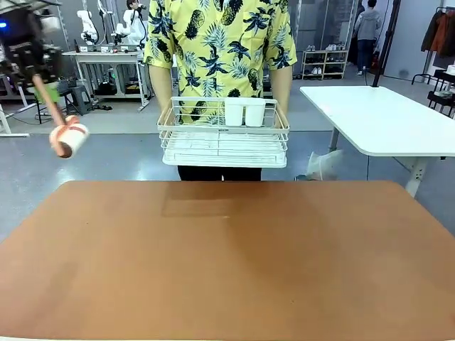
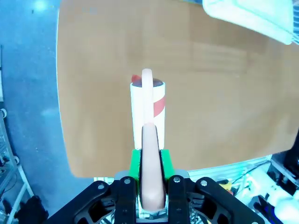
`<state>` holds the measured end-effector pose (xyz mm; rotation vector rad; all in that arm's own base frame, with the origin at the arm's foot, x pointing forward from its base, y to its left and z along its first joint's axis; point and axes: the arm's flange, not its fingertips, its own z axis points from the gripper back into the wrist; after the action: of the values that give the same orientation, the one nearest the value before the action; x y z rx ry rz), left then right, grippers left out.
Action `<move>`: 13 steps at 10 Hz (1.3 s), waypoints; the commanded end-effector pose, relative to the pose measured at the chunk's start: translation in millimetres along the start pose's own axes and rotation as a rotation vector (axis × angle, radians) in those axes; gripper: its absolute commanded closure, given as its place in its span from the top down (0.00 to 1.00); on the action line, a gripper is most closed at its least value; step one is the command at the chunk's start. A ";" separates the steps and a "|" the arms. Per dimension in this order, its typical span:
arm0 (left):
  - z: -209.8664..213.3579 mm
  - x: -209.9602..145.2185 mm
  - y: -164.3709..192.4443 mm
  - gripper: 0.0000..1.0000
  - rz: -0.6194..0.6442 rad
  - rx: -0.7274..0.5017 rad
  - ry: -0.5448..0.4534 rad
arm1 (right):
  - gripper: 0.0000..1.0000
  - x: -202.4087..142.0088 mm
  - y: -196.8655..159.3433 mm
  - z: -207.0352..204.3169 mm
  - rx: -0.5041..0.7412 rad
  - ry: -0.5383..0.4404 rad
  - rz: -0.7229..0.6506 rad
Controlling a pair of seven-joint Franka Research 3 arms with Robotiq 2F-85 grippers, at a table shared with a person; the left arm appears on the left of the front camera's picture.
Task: Clean the table.
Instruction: Clean the table with the Lint Roller when the human lifts the Dish drying rack, then place the Lint Roller down when the Dish drying rack is positioned in the middle of the table.
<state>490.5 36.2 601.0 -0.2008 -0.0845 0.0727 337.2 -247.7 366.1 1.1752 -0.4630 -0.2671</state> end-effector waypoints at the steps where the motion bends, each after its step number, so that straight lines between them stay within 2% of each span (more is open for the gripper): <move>1: -35.1 -4.6 1.0 0.21 -0.030 -0.128 0.050 | 1.00 0.2 3.3 -0.2 0.004 -0.006 -0.003; 2: 0.0 0.0 0.0 0.21 0.000 0.000 0.000 | 1.00 0.2 3.3 -0.2 0.004 -0.006 -0.003; 13: 0.0 0.0 0.0 0.21 0.000 0.000 0.000 | 1.00 0.2 3.3 -0.2 0.004 -0.006 -0.003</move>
<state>491.1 36.3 597.6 -0.2226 -0.0842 0.0507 337.3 -247.6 365.9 1.1753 -0.4623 -0.2672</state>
